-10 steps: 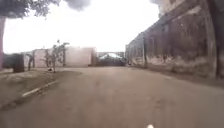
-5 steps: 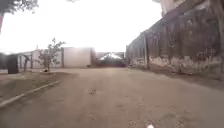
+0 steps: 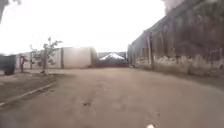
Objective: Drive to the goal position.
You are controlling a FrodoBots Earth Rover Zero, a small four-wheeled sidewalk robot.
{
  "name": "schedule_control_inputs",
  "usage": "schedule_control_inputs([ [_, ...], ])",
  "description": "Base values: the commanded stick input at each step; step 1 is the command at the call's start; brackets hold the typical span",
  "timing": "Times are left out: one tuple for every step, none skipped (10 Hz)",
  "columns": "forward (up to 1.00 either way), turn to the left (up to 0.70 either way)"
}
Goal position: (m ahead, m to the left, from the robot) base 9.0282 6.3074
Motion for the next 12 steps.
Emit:
schedule_control_inputs([
  [1.00,0.00],
  [1.00,0.00],
  [1.00,0.00],
  [1.00,0.00],
  [1.00,0.00],
  [1.00,0.00],
  [1.00,0.00],
  [1.00,0.00],
  [1.00,0.00],
  [1.00,0.00],
  [1.00,0.00],
  [1.00,0.00],
])
